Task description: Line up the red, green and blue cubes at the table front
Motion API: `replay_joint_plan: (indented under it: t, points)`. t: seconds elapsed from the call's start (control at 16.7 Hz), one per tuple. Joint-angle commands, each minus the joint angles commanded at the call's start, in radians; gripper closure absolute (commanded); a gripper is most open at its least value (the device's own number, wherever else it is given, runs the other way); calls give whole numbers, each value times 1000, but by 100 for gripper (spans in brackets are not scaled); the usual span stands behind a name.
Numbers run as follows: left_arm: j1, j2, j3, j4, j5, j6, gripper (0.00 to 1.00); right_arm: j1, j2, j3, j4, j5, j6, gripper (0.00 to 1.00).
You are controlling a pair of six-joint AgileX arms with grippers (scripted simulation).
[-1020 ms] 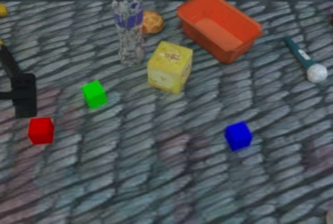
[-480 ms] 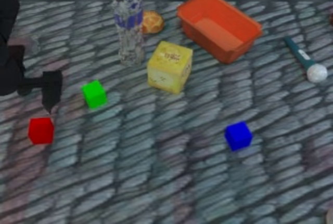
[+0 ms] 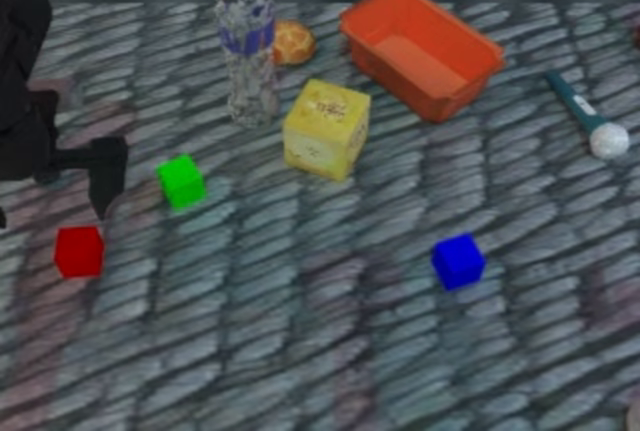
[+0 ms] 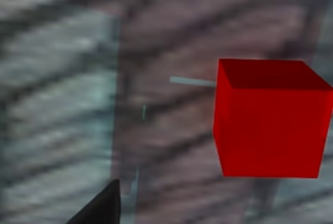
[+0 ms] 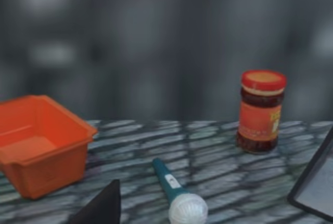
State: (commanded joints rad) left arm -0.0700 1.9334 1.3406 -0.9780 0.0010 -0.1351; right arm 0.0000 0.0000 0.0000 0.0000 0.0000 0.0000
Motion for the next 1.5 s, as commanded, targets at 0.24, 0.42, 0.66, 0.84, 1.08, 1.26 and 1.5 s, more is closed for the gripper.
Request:
replay_joint_plan:
  t: [0.24, 0.42, 0.66, 0.84, 1.08, 1.26, 1.5]
  points:
    - [3, 20, -25, 42, 0, 3, 0, 0, 0, 0, 0, 0, 0, 0]
    - [2, 81, -78, 162, 1, 4, 0, 0, 0, 0, 0, 0, 0, 0]
    - [2, 158, -146, 308, 1, 4, 0, 0, 0, 0, 0, 0, 0, 0]
    - [2, 168, -154, 323, 1, 4, 0, 0, 0, 0, 0, 0, 0, 0]
    - [2, 168, -154, 323, 1, 4, 15, 0, 0, 0, 0, 0, 0, 0]
    - [2, 168, -154, 323, 1, 4, 38, 0, 0, 0, 0, 0, 0, 0]
    - [2, 168, -154, 323, 1, 4, 68, 0, 0, 0, 0, 0, 0, 0]
